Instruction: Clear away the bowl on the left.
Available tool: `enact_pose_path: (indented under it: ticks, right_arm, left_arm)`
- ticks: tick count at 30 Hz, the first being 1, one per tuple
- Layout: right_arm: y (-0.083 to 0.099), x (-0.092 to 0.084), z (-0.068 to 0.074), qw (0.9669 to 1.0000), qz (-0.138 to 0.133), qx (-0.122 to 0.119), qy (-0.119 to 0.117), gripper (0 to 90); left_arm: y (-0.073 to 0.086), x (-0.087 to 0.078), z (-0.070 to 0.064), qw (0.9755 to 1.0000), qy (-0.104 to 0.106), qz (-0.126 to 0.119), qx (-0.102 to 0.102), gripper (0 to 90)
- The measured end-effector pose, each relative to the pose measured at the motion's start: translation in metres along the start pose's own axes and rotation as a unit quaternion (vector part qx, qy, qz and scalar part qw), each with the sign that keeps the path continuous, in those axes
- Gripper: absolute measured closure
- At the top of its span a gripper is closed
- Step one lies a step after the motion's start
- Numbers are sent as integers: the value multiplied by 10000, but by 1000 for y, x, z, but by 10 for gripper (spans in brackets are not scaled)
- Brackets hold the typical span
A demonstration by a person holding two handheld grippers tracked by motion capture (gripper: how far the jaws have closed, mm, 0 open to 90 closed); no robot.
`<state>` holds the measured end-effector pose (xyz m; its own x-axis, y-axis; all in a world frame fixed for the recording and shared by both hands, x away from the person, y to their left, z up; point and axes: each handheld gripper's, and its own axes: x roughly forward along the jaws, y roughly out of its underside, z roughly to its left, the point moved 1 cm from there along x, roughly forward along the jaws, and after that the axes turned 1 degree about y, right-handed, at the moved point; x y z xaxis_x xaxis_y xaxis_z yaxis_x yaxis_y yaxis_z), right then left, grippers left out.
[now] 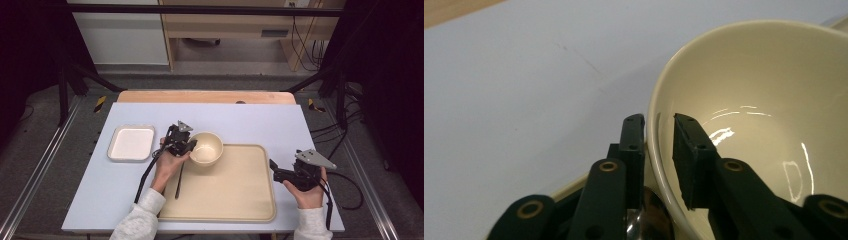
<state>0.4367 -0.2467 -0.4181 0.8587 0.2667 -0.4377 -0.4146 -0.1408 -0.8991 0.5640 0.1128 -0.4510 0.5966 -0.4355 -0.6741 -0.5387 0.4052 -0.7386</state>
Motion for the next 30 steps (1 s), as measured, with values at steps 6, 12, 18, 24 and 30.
enact_pose_path:
  ticks: [6,12,18,24,30]
  right_arm:
    - [0,0,0,10000,-11,-10,15,40]
    - [0,0,-1,10000,-14,16,33,40]
    - [1,1,-1,10000,1,7,70,40]
    - [2,2,-2,10000,24,0,91,40]
    - [2,1,-2,9999,42,11,109,40]
  left_arm:
    - [-3,-21,3,9995,12,-330,18,655]
    - [-2,-50,5,9975,109,-686,94,563]
    - [5,-81,10,9941,22,-1070,174,487]
    - [19,-106,22,9915,-72,-1287,156,444]
    - [35,-120,38,9906,-277,-1338,61,403]
